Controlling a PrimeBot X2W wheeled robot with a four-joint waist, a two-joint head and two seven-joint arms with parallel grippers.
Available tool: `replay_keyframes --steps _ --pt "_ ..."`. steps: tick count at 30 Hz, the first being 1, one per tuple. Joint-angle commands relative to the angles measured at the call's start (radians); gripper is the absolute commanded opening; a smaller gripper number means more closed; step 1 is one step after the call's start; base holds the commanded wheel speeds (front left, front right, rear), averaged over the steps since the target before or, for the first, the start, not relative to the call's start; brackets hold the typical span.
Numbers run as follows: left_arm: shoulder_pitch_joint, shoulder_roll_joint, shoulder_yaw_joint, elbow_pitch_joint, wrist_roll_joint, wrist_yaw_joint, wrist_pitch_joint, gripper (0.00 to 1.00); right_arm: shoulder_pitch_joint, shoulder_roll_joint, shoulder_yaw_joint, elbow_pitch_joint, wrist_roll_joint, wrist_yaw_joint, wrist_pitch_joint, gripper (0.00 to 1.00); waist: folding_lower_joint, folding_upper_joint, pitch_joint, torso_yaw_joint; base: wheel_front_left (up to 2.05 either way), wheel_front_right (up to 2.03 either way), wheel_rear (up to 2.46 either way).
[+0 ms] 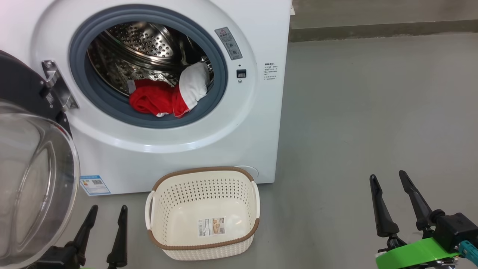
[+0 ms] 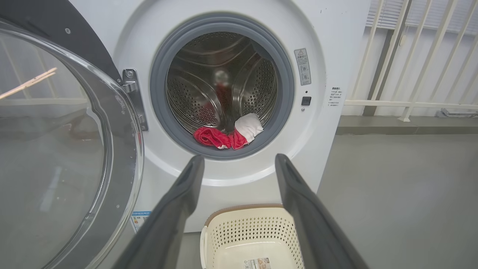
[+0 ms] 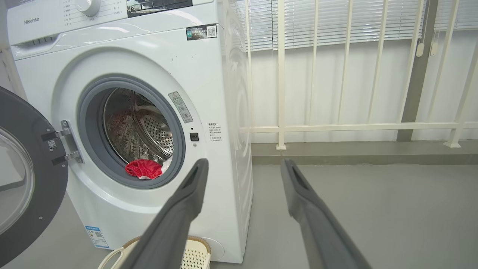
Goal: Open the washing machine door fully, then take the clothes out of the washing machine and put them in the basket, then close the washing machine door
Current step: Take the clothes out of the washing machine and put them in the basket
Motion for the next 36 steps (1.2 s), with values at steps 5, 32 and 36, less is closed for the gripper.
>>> replay_keyframes --steps 5,32,36 --pt "-0.027 0.015 0.034 -0.023 0.011 0.001 -0.005 1.00 -0.013 -0.010 0.031 -0.021 -0.002 0.007 -0.006 1.00 0.0000 0.0000 0.005 0.002 1.68 -1.68 0.00" --pt "-0.014 0.015 0.016 -0.074 -0.018 0.000 -0.005 1.00 -0.021 -0.010 0.038 -0.009 0.003 0.007 -0.006 1.00 0.0000 0.0000 0.001 0.001 0.88 -0.88 0.00" --pt "-0.012 0.014 0.019 -0.076 -0.017 0.000 -0.005 1.00 -0.021 -0.010 0.040 -0.008 0.005 0.007 -0.006 1.00 0.0000 0.0000 -0.001 0.001 0.00 0.00 0.00"
